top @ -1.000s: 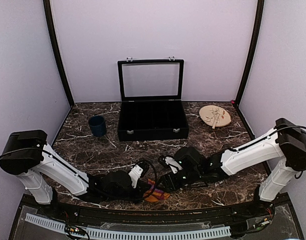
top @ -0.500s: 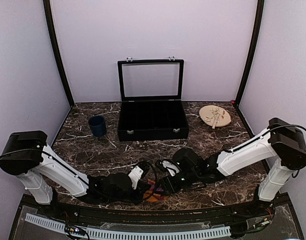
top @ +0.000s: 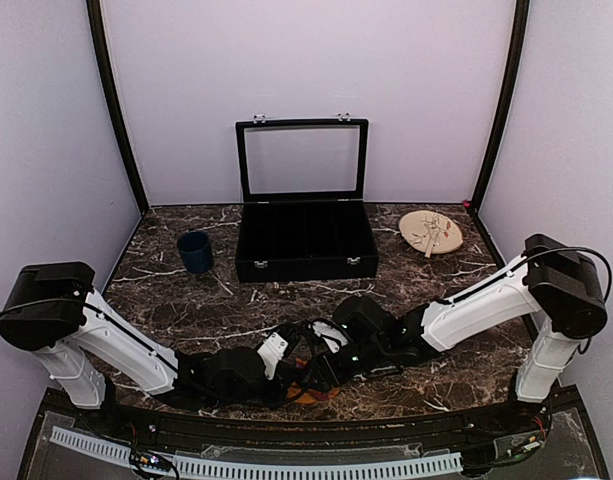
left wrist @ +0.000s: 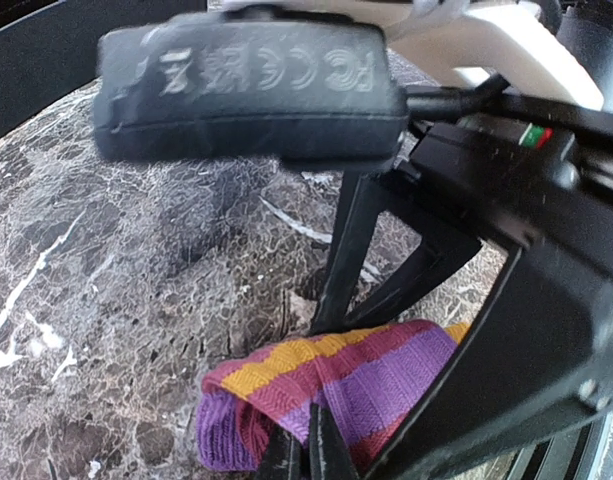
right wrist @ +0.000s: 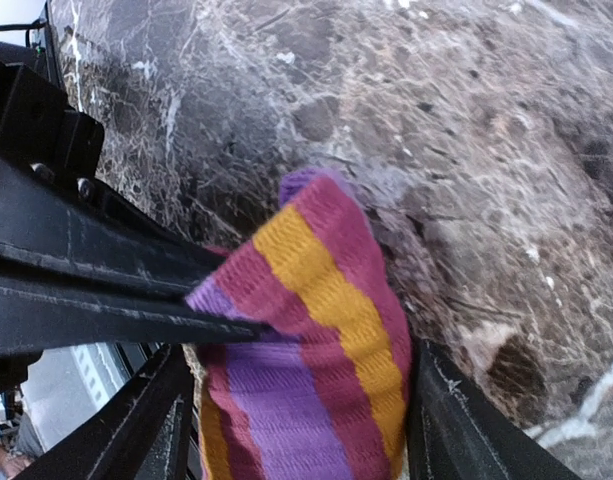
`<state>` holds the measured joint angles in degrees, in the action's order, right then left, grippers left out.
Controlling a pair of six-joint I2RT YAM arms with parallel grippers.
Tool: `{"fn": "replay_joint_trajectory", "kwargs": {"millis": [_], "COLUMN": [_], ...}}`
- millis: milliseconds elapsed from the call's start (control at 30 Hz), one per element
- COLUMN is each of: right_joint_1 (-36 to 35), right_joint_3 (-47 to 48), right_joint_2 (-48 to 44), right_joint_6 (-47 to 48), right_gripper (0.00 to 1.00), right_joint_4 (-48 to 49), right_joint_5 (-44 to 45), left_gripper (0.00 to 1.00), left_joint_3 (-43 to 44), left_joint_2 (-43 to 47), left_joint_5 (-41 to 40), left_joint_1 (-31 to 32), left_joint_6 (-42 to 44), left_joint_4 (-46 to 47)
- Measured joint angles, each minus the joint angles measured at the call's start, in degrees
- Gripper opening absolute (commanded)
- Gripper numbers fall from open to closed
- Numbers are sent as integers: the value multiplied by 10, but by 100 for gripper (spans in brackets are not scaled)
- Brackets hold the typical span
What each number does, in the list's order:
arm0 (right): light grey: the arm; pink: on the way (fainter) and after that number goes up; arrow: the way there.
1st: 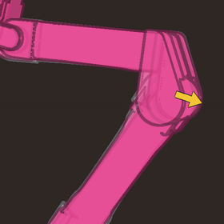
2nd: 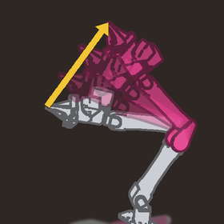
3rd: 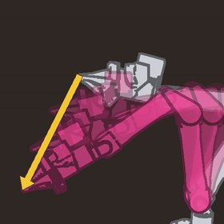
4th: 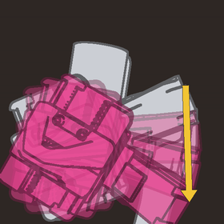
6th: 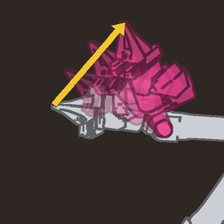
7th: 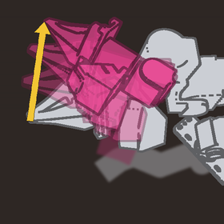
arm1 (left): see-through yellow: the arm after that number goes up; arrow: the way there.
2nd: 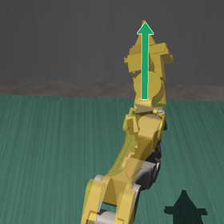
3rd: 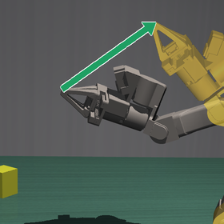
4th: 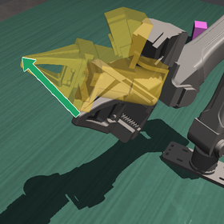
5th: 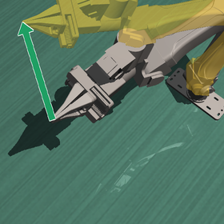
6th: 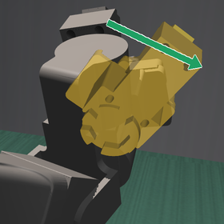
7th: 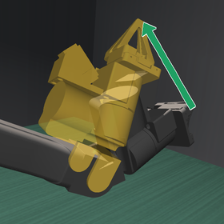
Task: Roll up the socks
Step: Roll the sock at the center of the board.
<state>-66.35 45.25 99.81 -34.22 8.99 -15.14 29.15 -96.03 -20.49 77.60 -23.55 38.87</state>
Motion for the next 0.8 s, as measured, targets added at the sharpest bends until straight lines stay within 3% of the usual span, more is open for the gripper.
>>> {"fn": "replay_joint_trajectory", "kwargs": {"millis": [500,800], "right_joint_1": [-18,-24], "right_joint_3": [12,5], "right_joint_2": [16,14], "right_joint_6": [18,18], "right_gripper": [56,39], "right_joint_4": [-6,-8], "right_joint_5": [22,20], "left_gripper": [0,0], "left_joint_3": [1,1], "left_joint_2": [0,0], "left_joint_5": [-11,-12], "left_joint_1": [2,4], "left_joint_6": [2,-1], "left_joint_4": [0,0]}}
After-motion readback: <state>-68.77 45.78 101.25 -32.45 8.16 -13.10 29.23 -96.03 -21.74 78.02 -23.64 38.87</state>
